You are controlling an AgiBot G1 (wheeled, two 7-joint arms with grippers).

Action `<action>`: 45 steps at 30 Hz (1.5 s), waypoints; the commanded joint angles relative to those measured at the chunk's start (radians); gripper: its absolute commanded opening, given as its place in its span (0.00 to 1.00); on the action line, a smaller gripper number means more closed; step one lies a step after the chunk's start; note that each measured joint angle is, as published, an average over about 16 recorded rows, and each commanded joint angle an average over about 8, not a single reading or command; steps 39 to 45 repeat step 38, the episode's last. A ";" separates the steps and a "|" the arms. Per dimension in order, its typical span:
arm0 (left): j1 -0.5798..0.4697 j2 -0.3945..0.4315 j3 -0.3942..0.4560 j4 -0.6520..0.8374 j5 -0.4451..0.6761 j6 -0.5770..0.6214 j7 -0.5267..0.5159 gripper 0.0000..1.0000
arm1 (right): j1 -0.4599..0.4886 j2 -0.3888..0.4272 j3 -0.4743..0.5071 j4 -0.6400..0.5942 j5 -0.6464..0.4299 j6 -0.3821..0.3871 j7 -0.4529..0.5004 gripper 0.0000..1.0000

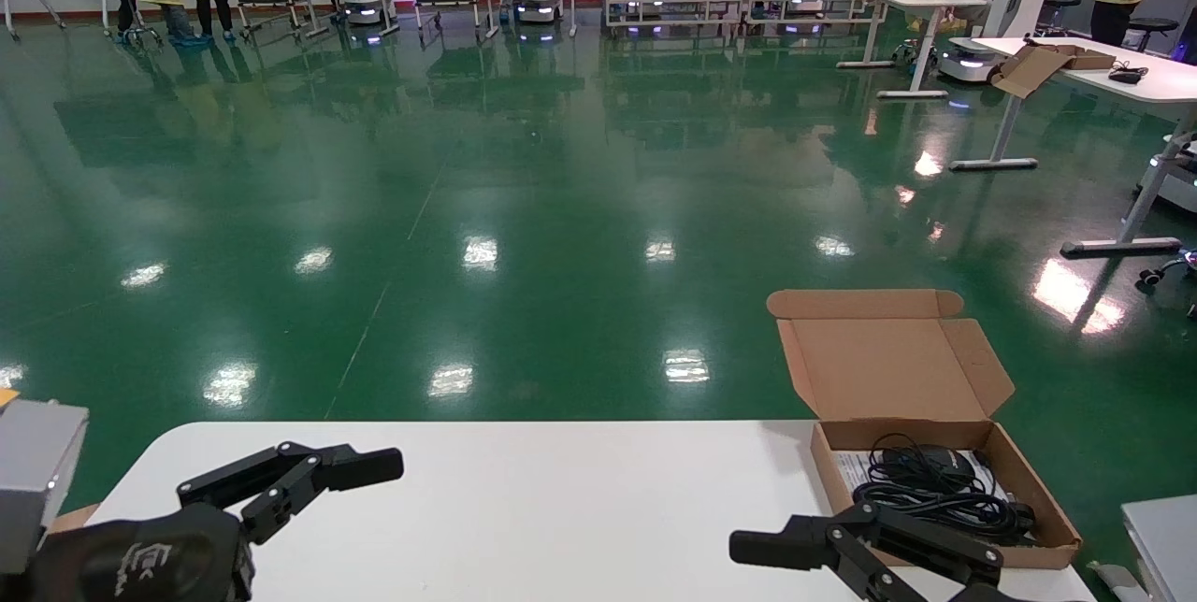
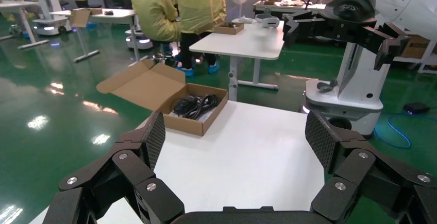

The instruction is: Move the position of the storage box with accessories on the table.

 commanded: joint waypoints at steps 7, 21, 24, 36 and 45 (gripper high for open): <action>0.000 0.000 0.000 0.000 0.000 0.000 0.000 1.00 | 0.001 -0.001 -0.001 -0.003 0.001 0.002 0.000 1.00; 0.000 0.000 0.000 0.000 0.000 0.000 0.000 1.00 | 0.002 -0.002 -0.002 -0.005 0.002 0.004 -0.001 1.00; 0.000 0.000 0.000 0.000 0.000 0.000 0.000 1.00 | 0.002 -0.002 -0.003 -0.005 0.002 0.005 -0.001 1.00; 0.000 0.000 0.000 0.000 0.000 0.000 0.000 1.00 | 0.002 -0.002 -0.003 -0.006 0.003 0.005 -0.001 1.00; 0.000 0.000 0.000 0.000 0.000 0.000 0.000 1.00 | 0.002 -0.002 -0.003 -0.006 0.003 0.005 -0.001 1.00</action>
